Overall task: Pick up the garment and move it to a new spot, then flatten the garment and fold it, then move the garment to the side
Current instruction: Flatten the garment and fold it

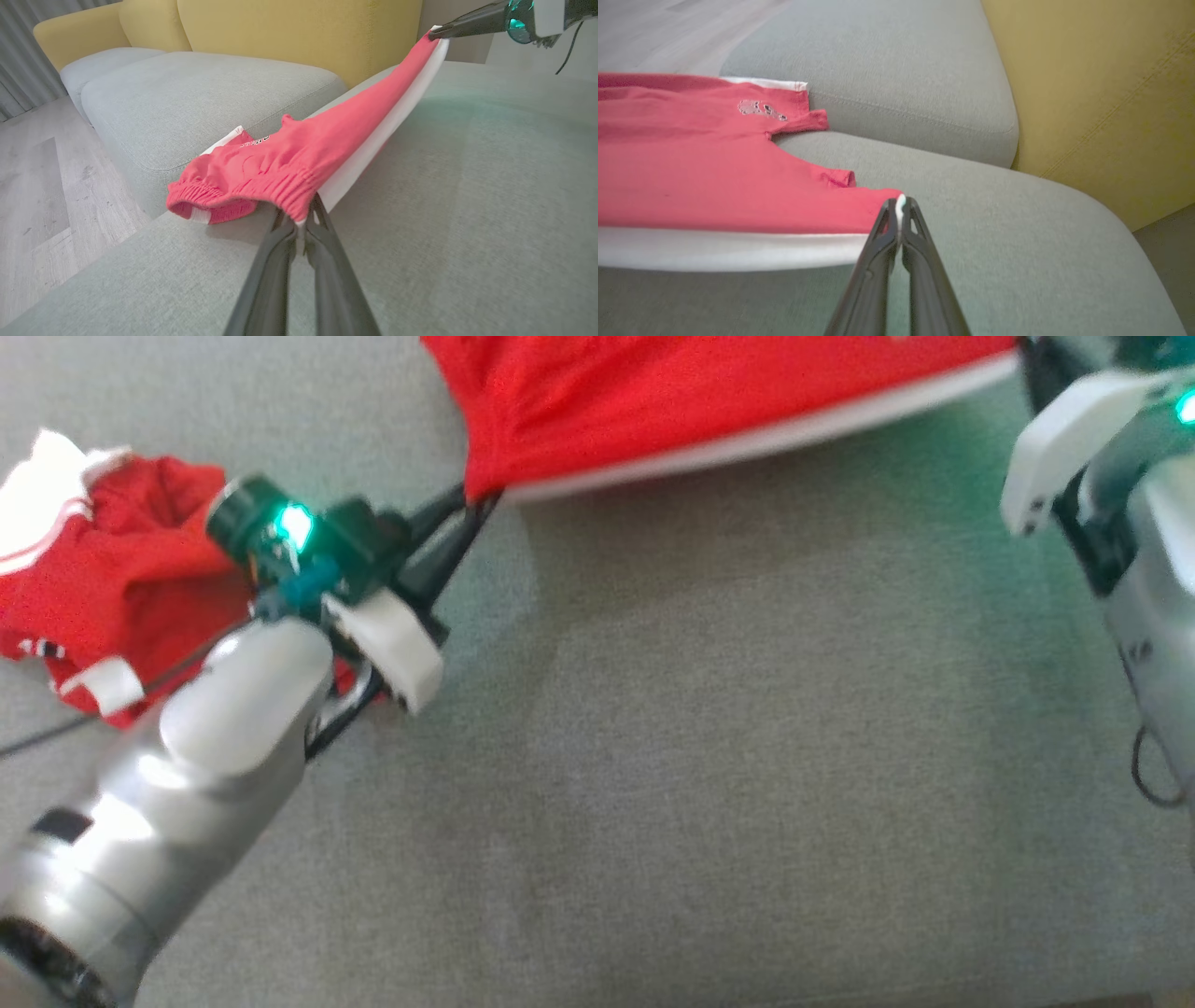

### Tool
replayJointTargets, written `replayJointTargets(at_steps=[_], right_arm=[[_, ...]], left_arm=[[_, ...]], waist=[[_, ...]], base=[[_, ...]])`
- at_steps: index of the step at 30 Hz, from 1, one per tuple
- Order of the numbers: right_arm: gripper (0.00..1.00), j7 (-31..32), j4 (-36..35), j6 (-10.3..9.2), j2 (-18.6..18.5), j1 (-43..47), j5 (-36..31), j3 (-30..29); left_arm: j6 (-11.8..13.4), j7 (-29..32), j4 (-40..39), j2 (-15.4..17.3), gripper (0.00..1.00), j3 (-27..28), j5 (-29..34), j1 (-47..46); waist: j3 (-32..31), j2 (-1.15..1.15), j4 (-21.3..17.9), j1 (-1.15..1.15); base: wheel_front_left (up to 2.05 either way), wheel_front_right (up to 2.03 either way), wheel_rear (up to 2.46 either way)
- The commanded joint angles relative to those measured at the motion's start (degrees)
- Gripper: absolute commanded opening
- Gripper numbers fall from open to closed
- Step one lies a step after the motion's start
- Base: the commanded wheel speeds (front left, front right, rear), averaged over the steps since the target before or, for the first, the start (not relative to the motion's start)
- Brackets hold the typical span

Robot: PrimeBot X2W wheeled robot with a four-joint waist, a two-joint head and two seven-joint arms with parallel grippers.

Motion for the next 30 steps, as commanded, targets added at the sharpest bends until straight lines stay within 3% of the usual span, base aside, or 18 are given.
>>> replayJointTargets(at_steps=[1,7,14,23,30], right_arm=[[0.0,0.6,-1.79,-0.05,-1.32,1.05,1.04,0.93],[0.0,8.94,-10.96,-0.05,-8.08,7.61,12.56,11.49],[0.0,16.31,-20.58,-0.05,-16.03,14.21,22.59,18.28],[0.0,21.65,-28.15,-0.05,-22.42,23.31,28.31,20.37],[0.0,23.55,-33.82,-0.05,-24.77,30.08,28.35,15.21]], left_arm=[[0.12,-0.17,-0.97,2.74,0.0,1.82,-0.42,-1.25],[0.61,0.54,-4.66,4.13,0.0,0.07,-1.6,4.01],[3.18,2.06,-10.61,5.96,0.0,-1.56,-2.3,9.81],[8.27,4.73,-20.99,8.95,0.0,-3.44,-4.74,19.61],[13.58,7.1,-30.1,10.5,0.0,-4.71,-5.68,25.39]], waist=[[-1.79,0.0,-0.22,0.01],[-6.12,0.0,-0.82,0.01],[-10.74,0.0,-1.17,0.01],[-17.83,0.0,-2.06,0.01],[-19.65,0.0,-2.88,0.01]], base=[[0.0,0.0,0.0],[0.0,0.0,0.0],[0.0,0.0,0.0],[0.0,0.0,0.0],[0.0,0.0,0.0]])
